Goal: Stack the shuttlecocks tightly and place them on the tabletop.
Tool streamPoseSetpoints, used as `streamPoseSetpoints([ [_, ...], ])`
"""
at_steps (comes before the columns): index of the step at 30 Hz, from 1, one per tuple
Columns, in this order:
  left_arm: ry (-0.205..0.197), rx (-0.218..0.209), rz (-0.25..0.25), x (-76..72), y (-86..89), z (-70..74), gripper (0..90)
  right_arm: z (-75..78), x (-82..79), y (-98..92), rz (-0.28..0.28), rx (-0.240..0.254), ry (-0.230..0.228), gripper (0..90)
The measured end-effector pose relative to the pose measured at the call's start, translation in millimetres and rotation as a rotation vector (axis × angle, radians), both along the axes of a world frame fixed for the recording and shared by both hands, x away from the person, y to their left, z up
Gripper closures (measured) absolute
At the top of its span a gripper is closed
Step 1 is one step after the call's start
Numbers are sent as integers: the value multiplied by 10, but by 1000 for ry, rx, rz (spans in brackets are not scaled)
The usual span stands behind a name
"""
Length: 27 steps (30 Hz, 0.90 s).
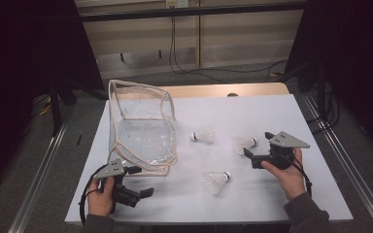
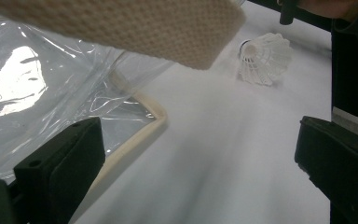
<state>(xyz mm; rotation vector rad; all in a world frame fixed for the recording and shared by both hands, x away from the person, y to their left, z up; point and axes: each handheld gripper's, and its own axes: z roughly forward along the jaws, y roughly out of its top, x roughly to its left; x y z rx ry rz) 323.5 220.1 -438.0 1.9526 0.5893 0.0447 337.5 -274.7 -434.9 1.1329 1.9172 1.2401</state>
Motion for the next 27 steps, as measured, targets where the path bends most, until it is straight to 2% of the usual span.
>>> streamPoseSetpoints([
  [9, -3, 4, 2, 2, -3, 6, 17, 20, 73, 2, -35, -25, 24, 35],
  [14, 0, 2, -3, 3, -6, 4, 17, 19, 111, -2, -52, -27, 56, 63],
  [18, -4, -2, 0, 5, -7, 9, 17, 11, 132, 4, -67, -51, 67, 78],
  [22, -1, -2, -6, 5, -10, 5, 17, -1, 149, 24, -71, -98, 72, 117],
  [27, -2, -2, -3, 8, -5, 9, 17, -31, 178, 55, -61, -100, 88, 141],
])
